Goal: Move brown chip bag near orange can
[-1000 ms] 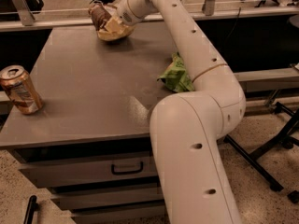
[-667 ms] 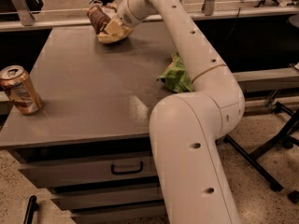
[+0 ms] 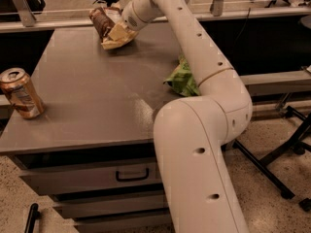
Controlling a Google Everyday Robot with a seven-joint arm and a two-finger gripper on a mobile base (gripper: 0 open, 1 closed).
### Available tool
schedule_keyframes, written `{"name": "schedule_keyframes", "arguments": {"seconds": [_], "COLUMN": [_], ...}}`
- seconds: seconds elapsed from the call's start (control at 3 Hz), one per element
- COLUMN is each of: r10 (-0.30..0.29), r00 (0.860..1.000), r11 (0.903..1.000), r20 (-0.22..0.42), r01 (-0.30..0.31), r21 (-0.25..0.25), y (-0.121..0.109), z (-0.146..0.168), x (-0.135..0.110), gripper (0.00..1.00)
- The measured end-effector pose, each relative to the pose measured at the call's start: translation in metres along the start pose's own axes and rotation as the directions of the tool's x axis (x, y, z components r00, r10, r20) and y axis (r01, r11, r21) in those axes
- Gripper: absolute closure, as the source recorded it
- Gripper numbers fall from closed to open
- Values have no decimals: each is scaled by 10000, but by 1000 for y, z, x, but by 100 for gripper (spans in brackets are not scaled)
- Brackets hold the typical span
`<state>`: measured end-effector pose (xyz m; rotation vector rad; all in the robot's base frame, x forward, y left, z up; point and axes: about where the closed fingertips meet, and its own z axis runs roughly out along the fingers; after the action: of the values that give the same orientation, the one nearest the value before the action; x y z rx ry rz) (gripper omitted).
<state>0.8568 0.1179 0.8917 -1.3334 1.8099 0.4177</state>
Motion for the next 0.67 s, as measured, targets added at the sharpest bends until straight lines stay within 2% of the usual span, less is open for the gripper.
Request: {"name": "schedule_keyframes", "arguments": {"seconds": [0.33,0.67], "r10": [261,378], "r00": [9997,9988], "r11": [9996,9978], "r20": [16,313], "r01": [-261,-360], "r21": [-127,-560], "y": [3,12], "z": [-3,-7], "x": [1,-3], "gripper": [100,100]}}
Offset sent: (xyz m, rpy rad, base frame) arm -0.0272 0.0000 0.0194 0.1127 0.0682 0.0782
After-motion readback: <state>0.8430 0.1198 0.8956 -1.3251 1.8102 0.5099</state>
